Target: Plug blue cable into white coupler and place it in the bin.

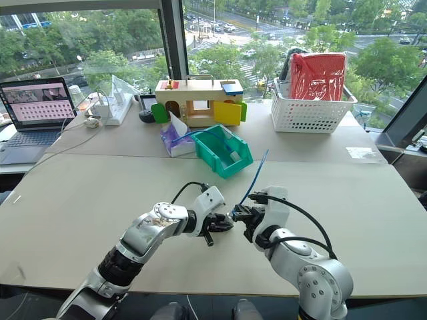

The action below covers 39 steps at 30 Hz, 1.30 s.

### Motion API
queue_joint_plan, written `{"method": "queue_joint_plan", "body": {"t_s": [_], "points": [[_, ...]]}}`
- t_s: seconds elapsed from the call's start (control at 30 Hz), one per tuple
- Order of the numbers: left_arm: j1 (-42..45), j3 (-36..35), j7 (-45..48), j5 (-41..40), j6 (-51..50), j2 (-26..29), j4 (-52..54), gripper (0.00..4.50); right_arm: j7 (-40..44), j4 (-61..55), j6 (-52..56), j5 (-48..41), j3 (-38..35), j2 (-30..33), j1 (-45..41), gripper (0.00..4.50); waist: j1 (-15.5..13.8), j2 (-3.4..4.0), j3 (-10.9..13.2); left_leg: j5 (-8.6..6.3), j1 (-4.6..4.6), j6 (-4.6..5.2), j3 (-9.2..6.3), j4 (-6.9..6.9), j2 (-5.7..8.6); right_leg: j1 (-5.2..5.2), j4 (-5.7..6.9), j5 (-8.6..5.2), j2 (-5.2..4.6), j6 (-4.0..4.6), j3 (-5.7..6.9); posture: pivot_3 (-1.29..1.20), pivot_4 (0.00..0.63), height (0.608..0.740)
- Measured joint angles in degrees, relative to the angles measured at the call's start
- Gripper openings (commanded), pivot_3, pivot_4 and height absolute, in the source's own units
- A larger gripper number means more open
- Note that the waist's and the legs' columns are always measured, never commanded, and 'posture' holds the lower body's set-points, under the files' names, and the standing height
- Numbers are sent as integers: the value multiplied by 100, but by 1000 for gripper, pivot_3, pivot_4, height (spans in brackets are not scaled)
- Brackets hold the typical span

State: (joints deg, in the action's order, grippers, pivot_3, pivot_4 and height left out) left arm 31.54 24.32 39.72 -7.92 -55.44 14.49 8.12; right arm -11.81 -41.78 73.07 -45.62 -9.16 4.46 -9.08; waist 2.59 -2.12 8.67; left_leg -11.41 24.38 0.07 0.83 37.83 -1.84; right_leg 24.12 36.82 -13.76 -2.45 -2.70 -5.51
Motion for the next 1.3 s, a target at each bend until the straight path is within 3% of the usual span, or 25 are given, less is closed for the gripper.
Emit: {"method": "queue_joint_plan", "body": {"t_s": [0.4,0.77,1.07,1.3], "points": [[-20,-16,-144,-128,-19,-2,14,627,311,82,46,213,192,282,-163,0,4,0,0,0,-2,0,1,0,0,-2,-2,0,0,0,-1,0,150,739],[-18,-63,-317,-167,-440,1,242,627,633,403,224,103,4,145,-260,0,106,-9,-9,0,-11,0,0,-6,-4,-6,-2,-1,3,2,-1,0,150,739],[-21,-77,-488,-242,-705,20,385,627,1115,539,72,743,1038,1019,-648,0,142,-18,-23,0,-22,0,-2,-14,-6,-9,-2,-5,7,8,-1,0,150,739],[-68,-94,-637,-334,-817,45,483,627,1244,626,19,887,857,600,-515,0,160,-33,-35,-1,-31,-1,-2,-24,-12,-11,-2,-6,12,8,-4,0,150,739]]}}
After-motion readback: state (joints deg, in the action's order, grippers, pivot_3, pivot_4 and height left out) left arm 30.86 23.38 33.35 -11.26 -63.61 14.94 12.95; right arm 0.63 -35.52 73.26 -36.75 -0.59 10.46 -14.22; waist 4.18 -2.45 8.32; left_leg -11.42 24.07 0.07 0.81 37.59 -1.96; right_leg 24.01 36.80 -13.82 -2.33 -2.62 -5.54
